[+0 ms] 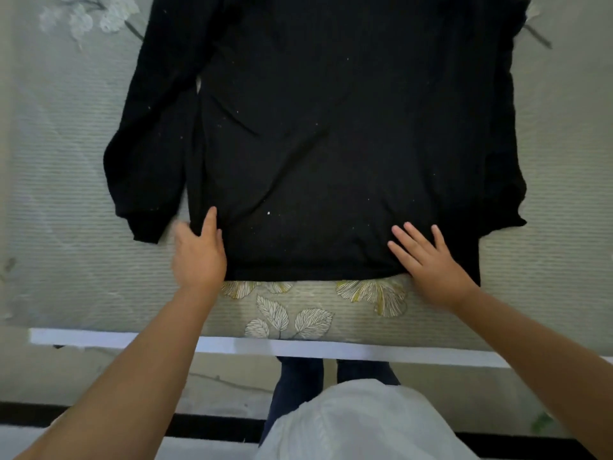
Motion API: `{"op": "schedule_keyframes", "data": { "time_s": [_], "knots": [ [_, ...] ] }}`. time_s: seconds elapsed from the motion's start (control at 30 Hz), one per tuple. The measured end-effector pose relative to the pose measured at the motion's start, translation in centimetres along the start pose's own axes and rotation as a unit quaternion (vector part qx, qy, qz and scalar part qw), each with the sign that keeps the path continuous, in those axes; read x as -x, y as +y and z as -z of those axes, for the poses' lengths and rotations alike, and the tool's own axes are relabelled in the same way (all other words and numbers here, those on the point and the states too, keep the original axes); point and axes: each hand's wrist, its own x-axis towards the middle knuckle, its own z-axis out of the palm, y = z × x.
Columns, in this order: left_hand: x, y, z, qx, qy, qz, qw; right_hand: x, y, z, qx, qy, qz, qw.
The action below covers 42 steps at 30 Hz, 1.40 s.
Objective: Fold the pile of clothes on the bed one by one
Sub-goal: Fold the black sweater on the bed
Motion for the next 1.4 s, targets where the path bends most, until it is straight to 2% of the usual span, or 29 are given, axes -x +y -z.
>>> {"op": "schedule_keyframes", "data": {
  "time_s": [0.17,0.33,0.47,0.53,0.57,0.67,0.73,0.9,0.97,1.07,1.23,1.3,1.4],
  "knots": [
    [1.4,-3.0,1.4,-0.075,-0.018,-0.057,0.995,2.2,-1.5,0.3,-0.004,-0.133,-0.051,0.990],
    [4.9,-6.4,0.8,-0.138,-0.093,-0.057,0.985,6.3,-5.9,-0.8,-0.022,-0.179,-0.069,0.981],
    [7.0,-7.3,-0.2,-0.148,-0.135,-0.019,0.980,8.5,-8.1,-2.1,-0.061,-0.193,-0.106,0.974],
    [7.1,-6.6,0.1,-0.133,-0.113,-0.039,0.984,8.5,-7.9,-1.7,-0.104,-0.162,-0.107,0.975],
    [6.9,-5.9,0.3,-0.121,-0.096,-0.070,0.985,8.2,-7.5,-1.2,-0.138,-0.118,-0.116,0.977],
    [6.3,-2.6,0.8,-0.073,-0.074,-0.182,0.978,7.0,-5.2,0.9,-0.190,0.094,-0.185,0.960],
    [6.0,0.4,0.7,-0.058,-0.086,-0.230,0.968,6.2,-2.5,2.0,-0.200,0.158,-0.276,0.927],
    [5.2,8.3,-0.8,-0.036,-0.128,-0.263,0.956,3.7,4.7,2.5,-0.281,0.130,-0.483,0.819],
    [4.9,11.3,-1.5,-0.036,-0.141,-0.270,0.952,2.8,6.5,1.9,-0.289,0.098,-0.519,0.799],
    [4.1,15.2,-2.4,-0.045,-0.139,-0.270,0.952,2.1,9.5,1.5,-0.327,0.074,-0.514,0.789],
    [2.3,21.6,-2.5,-0.081,-0.097,-0.260,0.957,3.0,16.9,2.9,-0.336,0.071,-0.464,0.817],
    [1.2,24.7,-2.4,-0.059,-0.088,-0.258,0.960,2.8,18.9,3.8,-0.373,0.043,-0.435,0.819],
    [-0.1,28.6,-2.6,0.009,-0.096,-0.244,0.965,1.0,18.0,3.9,-0.423,-0.003,-0.387,0.819]
  ]
}}
